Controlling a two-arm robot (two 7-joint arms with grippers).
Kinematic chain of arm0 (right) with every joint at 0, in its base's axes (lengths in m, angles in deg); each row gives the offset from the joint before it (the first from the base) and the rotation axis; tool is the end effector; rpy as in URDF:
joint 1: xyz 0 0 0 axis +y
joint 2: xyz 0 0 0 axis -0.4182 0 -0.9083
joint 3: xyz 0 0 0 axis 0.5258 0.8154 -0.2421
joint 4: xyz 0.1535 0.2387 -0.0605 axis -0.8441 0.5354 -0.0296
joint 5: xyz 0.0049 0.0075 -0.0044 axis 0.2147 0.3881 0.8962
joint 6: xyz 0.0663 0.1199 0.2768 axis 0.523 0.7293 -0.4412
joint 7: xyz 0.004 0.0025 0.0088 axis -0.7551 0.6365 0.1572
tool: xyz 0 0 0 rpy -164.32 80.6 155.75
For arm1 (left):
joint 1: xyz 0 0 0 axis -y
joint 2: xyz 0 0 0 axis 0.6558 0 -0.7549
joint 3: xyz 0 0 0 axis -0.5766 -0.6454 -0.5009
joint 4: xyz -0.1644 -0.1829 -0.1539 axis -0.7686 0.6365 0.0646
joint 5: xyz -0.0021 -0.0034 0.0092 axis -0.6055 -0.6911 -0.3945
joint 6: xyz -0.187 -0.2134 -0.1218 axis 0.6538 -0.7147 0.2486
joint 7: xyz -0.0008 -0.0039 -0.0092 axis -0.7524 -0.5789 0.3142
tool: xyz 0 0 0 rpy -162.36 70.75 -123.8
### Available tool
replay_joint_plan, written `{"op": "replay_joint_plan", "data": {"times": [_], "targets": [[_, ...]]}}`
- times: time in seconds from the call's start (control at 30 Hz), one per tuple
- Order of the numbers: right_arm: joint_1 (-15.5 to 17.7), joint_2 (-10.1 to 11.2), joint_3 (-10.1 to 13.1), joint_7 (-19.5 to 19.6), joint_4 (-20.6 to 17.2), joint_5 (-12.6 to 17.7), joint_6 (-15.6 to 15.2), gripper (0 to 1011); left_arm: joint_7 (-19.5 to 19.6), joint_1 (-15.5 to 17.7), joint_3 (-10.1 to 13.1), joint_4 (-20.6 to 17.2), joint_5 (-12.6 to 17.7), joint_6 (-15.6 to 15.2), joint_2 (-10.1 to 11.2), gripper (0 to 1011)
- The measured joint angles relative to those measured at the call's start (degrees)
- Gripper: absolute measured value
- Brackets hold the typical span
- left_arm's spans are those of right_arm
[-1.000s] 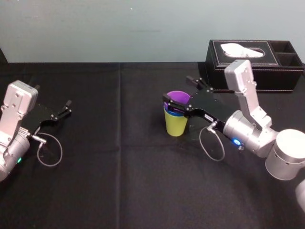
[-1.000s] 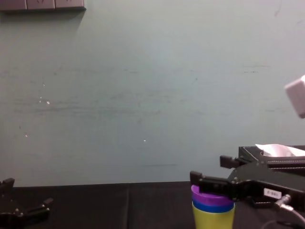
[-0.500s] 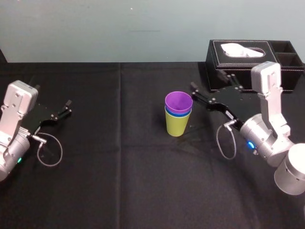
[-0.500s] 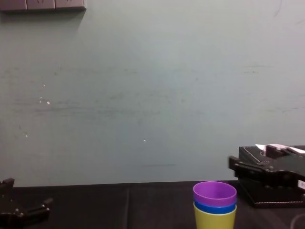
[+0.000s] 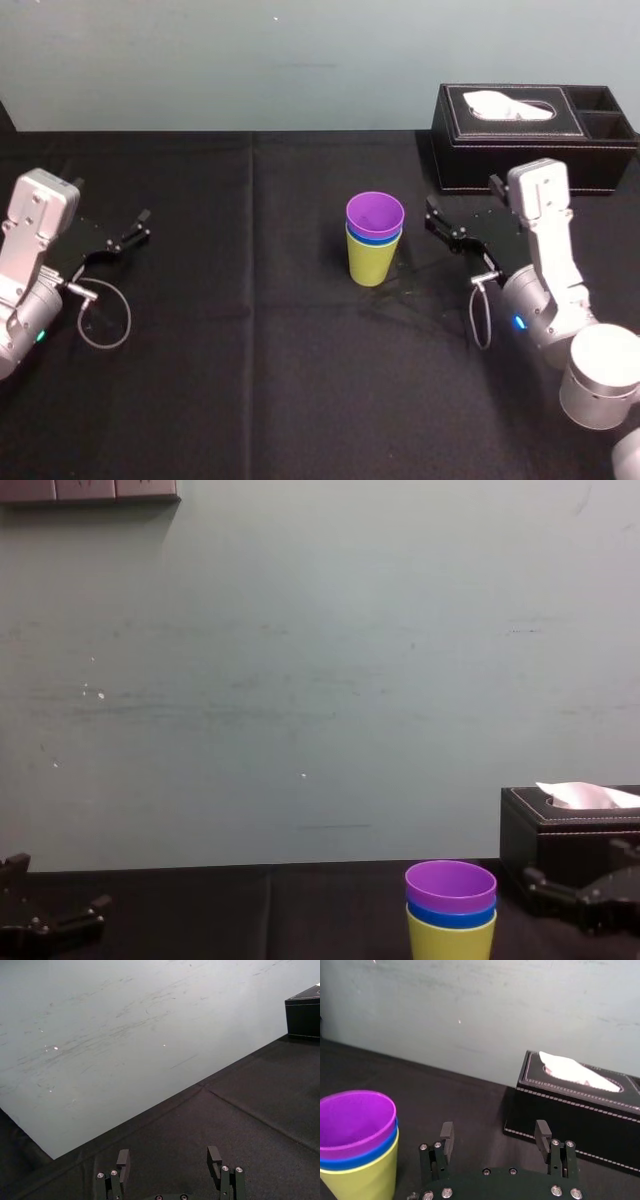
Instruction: Stack the three plastic cups sequentially using one hand.
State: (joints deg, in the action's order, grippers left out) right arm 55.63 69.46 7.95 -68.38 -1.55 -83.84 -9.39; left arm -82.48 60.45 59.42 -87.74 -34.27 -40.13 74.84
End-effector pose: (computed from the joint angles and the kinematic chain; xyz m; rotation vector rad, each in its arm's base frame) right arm 0.3686 -0.0146 -0.3095 -0.1675 -0.1693 -1.3181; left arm 0.3581 0.0827 -0.3022 0.3044 -0.2852 1.2479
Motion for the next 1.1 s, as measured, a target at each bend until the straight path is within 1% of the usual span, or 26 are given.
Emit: {"op": "replay_joint_plan", "data": {"times": [0.13,1.1], "targets": [[-0.7,-0.4,-0.3,0.0,1.3,-1.2,-0.6,1002,0.0,0.0,0.0,0.0,0.0,0.0,0.0,1011],[-0.4,-0.2,-0.3,-0.1,0.7,-0.6,-0.3,1003,0.0,0.0,0.0,0.0,0.0,0.0,0.0,1011]]}}
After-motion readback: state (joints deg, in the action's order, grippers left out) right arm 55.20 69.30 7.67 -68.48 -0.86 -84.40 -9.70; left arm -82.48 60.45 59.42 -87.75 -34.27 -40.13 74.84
